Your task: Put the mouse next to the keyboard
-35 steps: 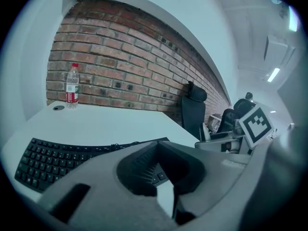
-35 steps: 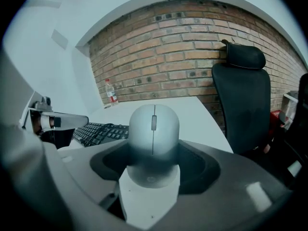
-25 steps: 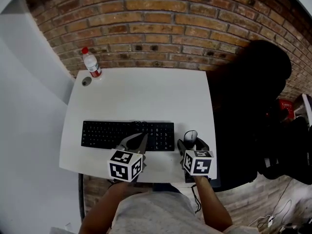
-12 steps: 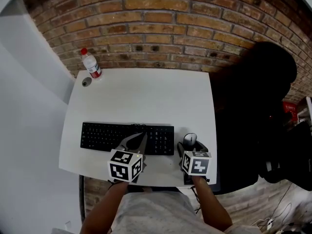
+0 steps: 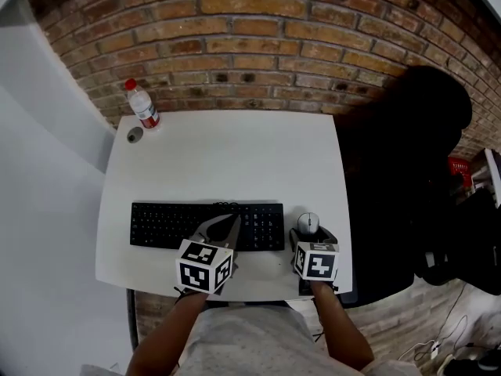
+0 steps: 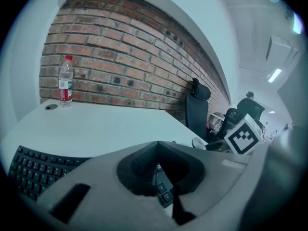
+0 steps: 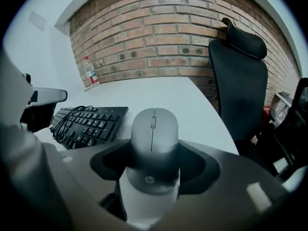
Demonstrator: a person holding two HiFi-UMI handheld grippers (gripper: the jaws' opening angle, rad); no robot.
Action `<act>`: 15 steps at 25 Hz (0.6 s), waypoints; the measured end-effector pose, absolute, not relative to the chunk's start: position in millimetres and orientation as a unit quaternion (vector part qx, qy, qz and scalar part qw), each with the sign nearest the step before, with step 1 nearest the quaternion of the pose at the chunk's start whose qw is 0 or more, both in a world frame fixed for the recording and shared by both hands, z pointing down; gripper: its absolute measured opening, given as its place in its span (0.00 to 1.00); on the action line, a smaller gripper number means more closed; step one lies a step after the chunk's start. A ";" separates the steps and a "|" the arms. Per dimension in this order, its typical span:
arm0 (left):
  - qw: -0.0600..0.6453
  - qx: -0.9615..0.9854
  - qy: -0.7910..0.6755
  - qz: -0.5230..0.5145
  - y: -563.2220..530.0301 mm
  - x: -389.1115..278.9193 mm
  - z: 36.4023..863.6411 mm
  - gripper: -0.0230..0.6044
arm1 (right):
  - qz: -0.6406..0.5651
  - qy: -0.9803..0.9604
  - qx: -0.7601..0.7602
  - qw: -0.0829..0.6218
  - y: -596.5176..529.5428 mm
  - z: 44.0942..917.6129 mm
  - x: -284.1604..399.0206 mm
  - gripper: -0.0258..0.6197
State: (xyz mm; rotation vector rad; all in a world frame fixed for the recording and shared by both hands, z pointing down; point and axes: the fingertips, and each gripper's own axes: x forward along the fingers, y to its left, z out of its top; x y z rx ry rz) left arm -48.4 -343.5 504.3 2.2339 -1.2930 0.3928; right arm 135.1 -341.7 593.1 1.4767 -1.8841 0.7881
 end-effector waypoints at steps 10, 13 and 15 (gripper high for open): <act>0.256 0.841 -0.452 0.150 -347.2 -59.1 502.3 0.02 | 0.304 -0.697 0.574 0.304 -341.9 596.5 130.2 0.52; 0.251 0.843 -0.451 0.150 -348.2 -63.7 499.4 0.02 | 0.303 -0.696 0.574 0.309 -343.0 598.0 129.4 0.52; 0.251 0.843 -0.451 0.150 -347.5 -67.9 498.6 0.02 | 0.300 -0.694 0.576 0.310 -342.6 597.9 129.3 0.52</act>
